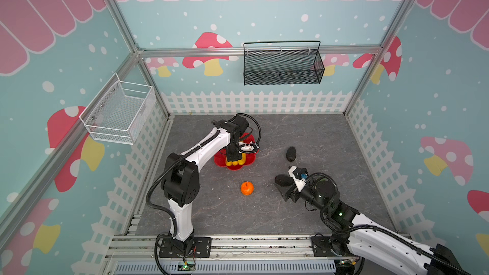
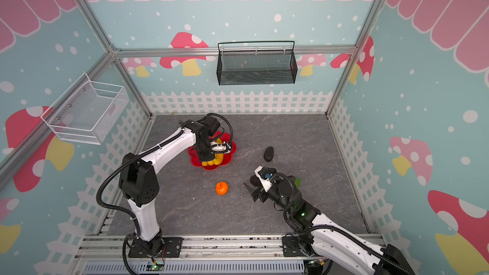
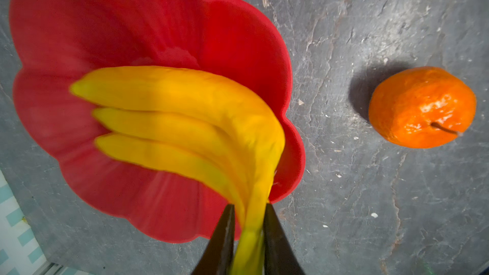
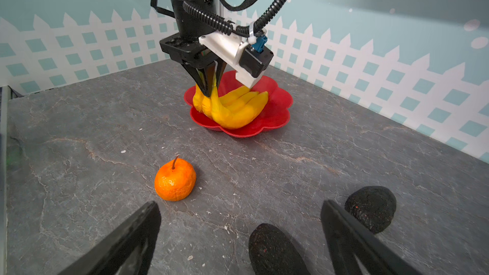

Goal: Place and organize the fake fruits in the fruit bowl
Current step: 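Lift the bananas with the left gripper and lower them into the red bowl, then release the bananas with the left gripper while the right gripper grasps an avocado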

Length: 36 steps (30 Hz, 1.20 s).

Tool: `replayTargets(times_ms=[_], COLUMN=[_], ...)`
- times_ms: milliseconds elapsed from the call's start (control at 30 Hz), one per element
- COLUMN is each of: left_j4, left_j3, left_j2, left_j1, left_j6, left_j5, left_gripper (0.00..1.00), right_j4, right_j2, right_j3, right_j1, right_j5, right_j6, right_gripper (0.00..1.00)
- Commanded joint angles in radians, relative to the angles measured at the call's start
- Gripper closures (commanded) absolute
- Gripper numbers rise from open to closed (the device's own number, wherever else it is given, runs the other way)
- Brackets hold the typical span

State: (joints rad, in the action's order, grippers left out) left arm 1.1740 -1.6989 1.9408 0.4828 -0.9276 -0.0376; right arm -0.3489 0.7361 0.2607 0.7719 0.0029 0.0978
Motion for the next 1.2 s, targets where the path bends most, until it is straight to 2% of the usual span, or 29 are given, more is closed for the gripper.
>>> replayTargets(times_ms=[0, 133, 233, 267, 433, 533, 667, 800, 900, 1033, 1167], left_j4=[-0.014, -0.023, -0.058, -0.072, -0.144, -0.227, -0.277, -0.306, -0.348, -0.456, -0.598], left_j3=[-0.019, -0.015, -0.003, 0.005, 0.104, 0.253, 0.438, 0.57, 0.654, 0.766, 0.873], left_j2=[0.003, -0.022, -0.088, -0.119, -0.329, -0.486, -0.672, -0.827, -0.924, -1.006, -1.045], left_j1=[-0.011, -0.012, -0.017, -0.016, 0.006, 0.085, 0.233, 0.306, 0.323, 0.326, 0.323], left_j6=[-0.021, -0.022, -0.01, -0.001, 0.08, 0.12, 0.166, 0.217, 0.232, 0.216, 0.185], left_j5=[0.005, 0.014, 0.042, 0.052, 0.124, 0.081, -0.049, -0.036, 0.021, 0.063, 0.016], left_gripper=[0.75, 0.68, 0.37, 0.01, 0.0, 0.0, 0.0, 0.0, 0.0, 0.0, 0.0], right_j4=[-0.013, 0.015, 0.034, 0.036, 0.073, 0.083, 0.126, 0.173, 0.201, 0.185, 0.172], right_j2=[0.03, 0.106, 0.168, 0.195, 0.327, 0.364, 0.414, 0.479, 0.527, 0.523, 0.568], right_j3=[-0.004, 0.021, 0.04, 0.048, 0.108, 0.13, 0.167, 0.206, 0.222, 0.188, 0.18], right_j1=[-0.018, -0.042, -0.056, -0.061, -0.087, -0.112, -0.146, -0.15, -0.15, -0.15, -0.151], right_j5=[0.015, 0.073, 0.133, 0.139, 0.117, 0.111, 0.057, -0.04, -0.083, -0.07, -0.066], right_j6=[0.019, 0.033, 0.031, 0.027, 0.023, 0.035, 0.062, 0.081, 0.09, 0.116, 0.128], right_gripper=[0.02, 0.02, 0.02, 0.02, 0.02, 0.02, 0.02, 0.02, 0.02, 0.02, 0.02])
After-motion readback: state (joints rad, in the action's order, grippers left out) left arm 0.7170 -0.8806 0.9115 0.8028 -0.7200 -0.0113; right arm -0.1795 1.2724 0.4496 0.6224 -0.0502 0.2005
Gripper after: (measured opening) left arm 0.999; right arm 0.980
